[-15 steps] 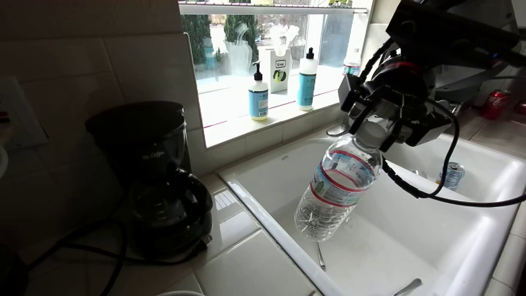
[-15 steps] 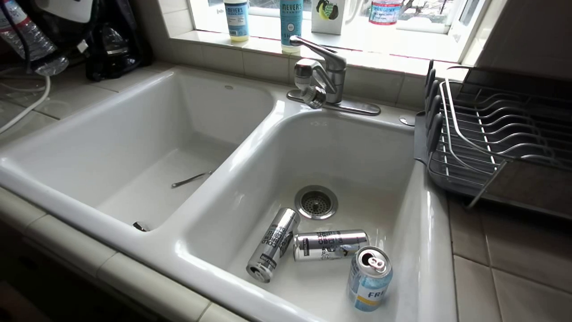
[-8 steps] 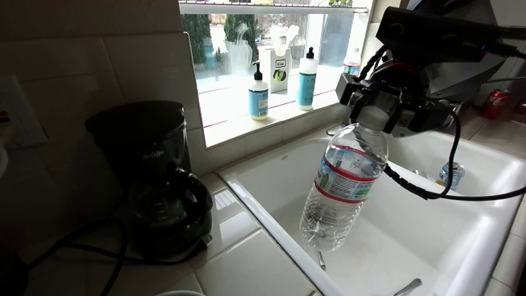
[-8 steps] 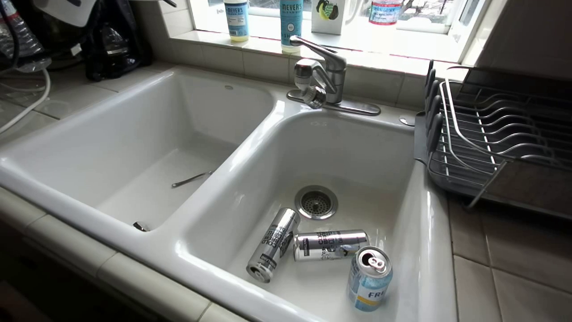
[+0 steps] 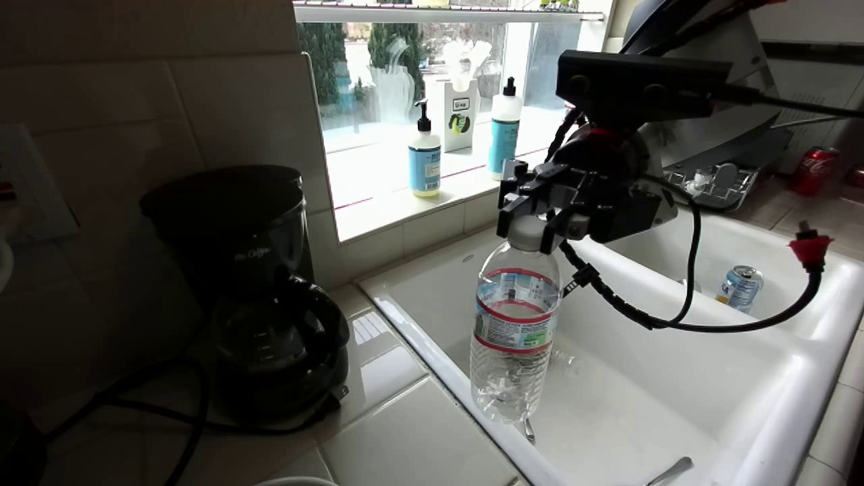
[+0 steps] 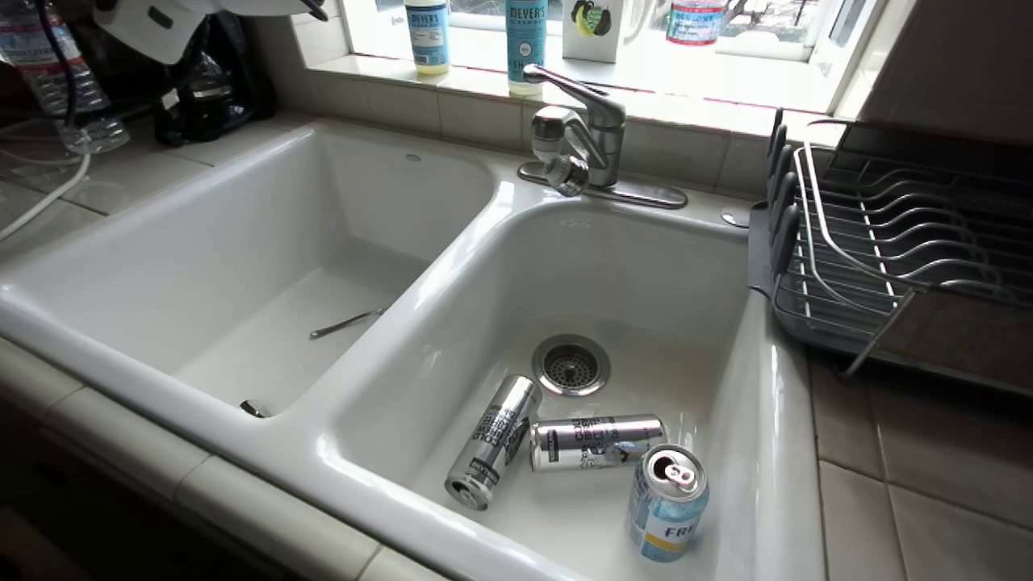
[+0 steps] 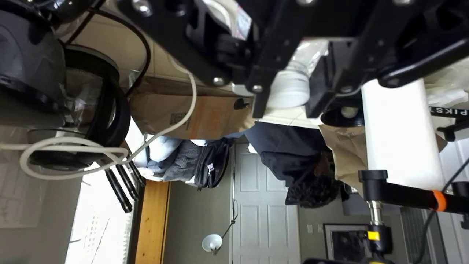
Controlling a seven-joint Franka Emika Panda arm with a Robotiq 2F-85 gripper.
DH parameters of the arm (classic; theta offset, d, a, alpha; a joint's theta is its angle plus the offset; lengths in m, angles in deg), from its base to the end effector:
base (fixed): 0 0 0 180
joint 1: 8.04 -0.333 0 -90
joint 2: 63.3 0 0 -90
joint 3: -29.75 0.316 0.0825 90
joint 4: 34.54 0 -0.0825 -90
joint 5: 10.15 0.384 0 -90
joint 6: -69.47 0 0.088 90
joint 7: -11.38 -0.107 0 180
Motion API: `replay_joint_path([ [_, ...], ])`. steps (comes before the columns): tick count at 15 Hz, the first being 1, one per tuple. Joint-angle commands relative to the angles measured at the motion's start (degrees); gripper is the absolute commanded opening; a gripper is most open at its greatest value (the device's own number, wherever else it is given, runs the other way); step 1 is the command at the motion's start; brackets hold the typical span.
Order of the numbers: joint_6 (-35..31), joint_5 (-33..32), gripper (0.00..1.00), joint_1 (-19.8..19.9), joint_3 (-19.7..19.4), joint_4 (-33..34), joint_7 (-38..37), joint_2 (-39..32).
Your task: Make the plastic bottle stand upright
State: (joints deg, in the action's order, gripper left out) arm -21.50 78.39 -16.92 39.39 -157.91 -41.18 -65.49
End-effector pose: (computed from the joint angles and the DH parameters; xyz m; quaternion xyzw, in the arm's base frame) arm 0.4658 0.2665 0.4360 -0.5880 0.4079 0.5602 0.4172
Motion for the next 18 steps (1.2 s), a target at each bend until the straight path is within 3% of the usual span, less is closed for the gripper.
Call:
replay_joint_path([
  [1,-4.05,-0.55,0.08,-2.03,1.26,3.37,1.82,-2.46],
  [11,-3.9,4.1,0.08,-2.72,1.22,3.85,13.52,-7.27],
  [18,-4.39,3.17,0.08,-4.63,2.08,6.56,12.86,-12.61],
])
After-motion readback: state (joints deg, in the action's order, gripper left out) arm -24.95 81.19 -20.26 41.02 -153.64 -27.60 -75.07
